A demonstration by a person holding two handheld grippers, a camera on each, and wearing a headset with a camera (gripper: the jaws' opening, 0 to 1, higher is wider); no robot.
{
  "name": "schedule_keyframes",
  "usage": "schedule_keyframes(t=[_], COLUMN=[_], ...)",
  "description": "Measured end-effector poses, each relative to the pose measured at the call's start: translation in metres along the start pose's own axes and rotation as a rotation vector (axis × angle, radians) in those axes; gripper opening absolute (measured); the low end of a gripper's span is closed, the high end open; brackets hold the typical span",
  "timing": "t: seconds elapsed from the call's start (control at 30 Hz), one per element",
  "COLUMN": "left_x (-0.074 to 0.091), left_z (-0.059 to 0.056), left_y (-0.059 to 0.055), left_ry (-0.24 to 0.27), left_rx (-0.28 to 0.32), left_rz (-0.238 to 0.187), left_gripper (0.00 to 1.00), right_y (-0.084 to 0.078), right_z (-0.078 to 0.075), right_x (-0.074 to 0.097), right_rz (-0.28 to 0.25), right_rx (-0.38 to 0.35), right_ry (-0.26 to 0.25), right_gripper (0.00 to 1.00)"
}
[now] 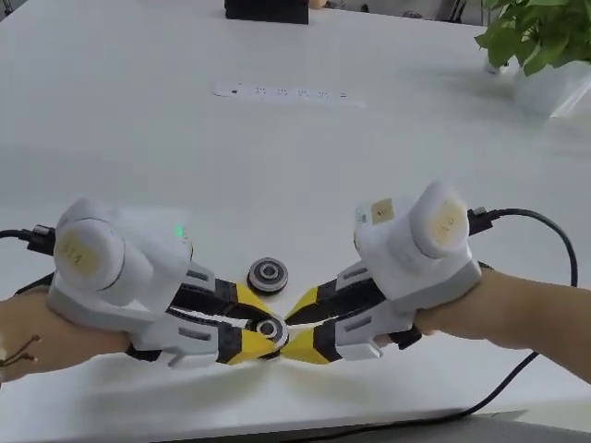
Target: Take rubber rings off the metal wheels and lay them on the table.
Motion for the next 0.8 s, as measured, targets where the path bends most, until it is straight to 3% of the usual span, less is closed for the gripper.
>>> schedule_keyframes(t=[0.1,0.23,0.47,0.63,0.8], left_x=[0.0007,0.0000,0.0001,0.0006,0.0009], left_z=[0.0003,-0.0023,-0.0020,-0.0018,-0.0020], left_y=[0.0004,0.0010,0.0007,-0.0001,-0.0003], left_ry=[-0.001,-0.014,-0.016,-0.016,-0.013], left_rx=[0.010,-0.035,-0.051,-0.050,-0.051], left_rz=[-0.001,0.007,0.003,-0.009,-0.011], left_gripper=[0.08,0.08,0.08,0.08,0.08], right_y=[-0.0016,-0.0023,-0.0026,-0.0048,-0.0042], right_z=[-0.0001,-0.0009,-0.0003,-0.0015,-0.0011], right_x=[-0.0009,-0.0013,-0.0017,-0.0010,-0.0017], right_rz=[0.005,0.001,0.003,0.028,0.037], right_rx=[0.005,-0.001,0.008,0.030,0.055], right_ry=[-0.006,-0.013,-0.017,-0.043,-0.054], right_gripper=[0.17,0.16,0.15,0.05,0.04])
Point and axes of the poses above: the centre of the closed fingertips' face, and the gripper's own axes: x roughly backward along the fingers, z roughly to its left, y roughly out of its top, the point moved 9 cm from there along x, roughly backward along the fingers, and after that the axes turned 15 degrees about -z, right-handed, at the moved point
